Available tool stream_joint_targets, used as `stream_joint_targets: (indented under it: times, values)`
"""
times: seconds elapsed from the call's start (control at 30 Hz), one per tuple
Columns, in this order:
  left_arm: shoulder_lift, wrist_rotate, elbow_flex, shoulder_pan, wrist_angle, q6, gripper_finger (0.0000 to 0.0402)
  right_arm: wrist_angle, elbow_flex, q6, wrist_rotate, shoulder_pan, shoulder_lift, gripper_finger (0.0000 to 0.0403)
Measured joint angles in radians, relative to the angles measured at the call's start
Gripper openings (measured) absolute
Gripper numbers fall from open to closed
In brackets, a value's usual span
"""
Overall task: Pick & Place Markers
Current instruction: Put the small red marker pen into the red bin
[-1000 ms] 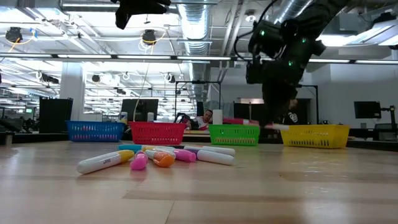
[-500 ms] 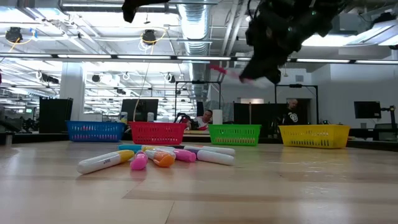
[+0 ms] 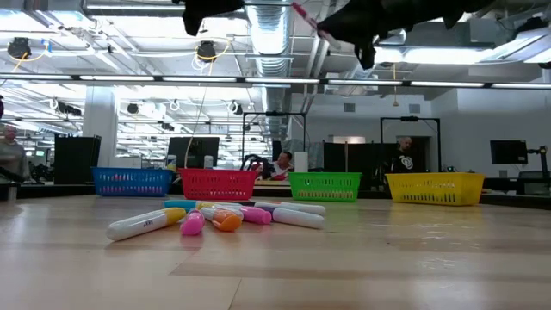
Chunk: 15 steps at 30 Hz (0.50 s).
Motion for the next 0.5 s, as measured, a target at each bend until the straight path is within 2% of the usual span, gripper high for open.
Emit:
stream_joint_targets:
  times: [0.2, 0.4, 0.5]
  values:
    - [0.091, 0.067, 0.000, 0.046, 0.185, 0.080, 0.0199, 0.052, 0.000, -0.008, 0.000, 0.013, -0.006, 0.0018]
    - [0.203, 0.067, 0.000, 0.072, 0.366, 0.077, 0.0195, 0.070, 0.000, -0.019, 0.001, 0.033, -0.006, 0.0028]
    - [0.242, 0.108, 0.000, 0.079, 0.464, 0.074, 0.0192, 0.070, 0.000, -0.025, 0.002, 0.040, -0.006, 0.0020]
